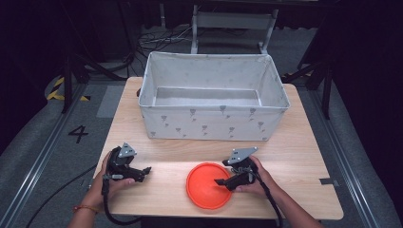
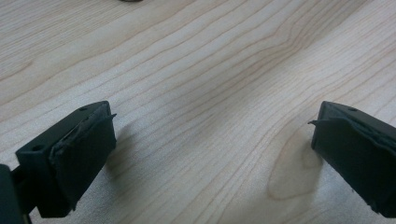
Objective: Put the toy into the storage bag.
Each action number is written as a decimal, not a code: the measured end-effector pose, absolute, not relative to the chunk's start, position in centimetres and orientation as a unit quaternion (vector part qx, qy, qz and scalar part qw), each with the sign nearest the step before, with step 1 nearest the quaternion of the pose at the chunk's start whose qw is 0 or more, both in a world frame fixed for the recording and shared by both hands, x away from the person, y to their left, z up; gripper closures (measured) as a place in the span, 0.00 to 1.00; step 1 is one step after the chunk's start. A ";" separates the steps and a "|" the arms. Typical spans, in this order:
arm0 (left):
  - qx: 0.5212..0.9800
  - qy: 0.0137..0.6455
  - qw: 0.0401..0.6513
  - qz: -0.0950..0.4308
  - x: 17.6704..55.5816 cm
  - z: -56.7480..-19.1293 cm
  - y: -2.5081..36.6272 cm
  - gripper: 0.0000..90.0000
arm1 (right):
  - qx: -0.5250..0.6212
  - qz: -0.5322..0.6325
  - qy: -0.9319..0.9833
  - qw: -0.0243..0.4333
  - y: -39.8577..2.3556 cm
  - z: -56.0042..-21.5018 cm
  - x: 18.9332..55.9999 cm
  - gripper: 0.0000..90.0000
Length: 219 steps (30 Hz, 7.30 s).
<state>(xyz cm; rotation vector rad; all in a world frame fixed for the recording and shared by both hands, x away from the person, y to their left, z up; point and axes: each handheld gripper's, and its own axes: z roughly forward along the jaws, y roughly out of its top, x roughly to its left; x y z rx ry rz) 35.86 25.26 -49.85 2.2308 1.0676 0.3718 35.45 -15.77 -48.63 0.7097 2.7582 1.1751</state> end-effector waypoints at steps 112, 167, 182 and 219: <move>0.842 0.414 0.315 0.142 35.6 -49.9 25.2 0.00 | 0.168 0.448 0.848 0.226 -29.5 -21.8 34.6 0.92; 0.843 0.414 0.314 0.141 35.6 -49.9 25.2 0.00 | 0.177 0.401 0.866 0.243 -25.9 -20.2 50.0 0.92; 0.843 0.414 0.314 0.141 35.6 -49.9 25.2 0.00 | 0.152 0.356 0.897 0.213 -24.4 -24.1 52.2 0.92; 0.843 0.414 0.314 0.142 35.6 -49.9 25.2 0.00 | 0.105 0.181 0.971 0.117 -21.8 -29.8 52.9 0.84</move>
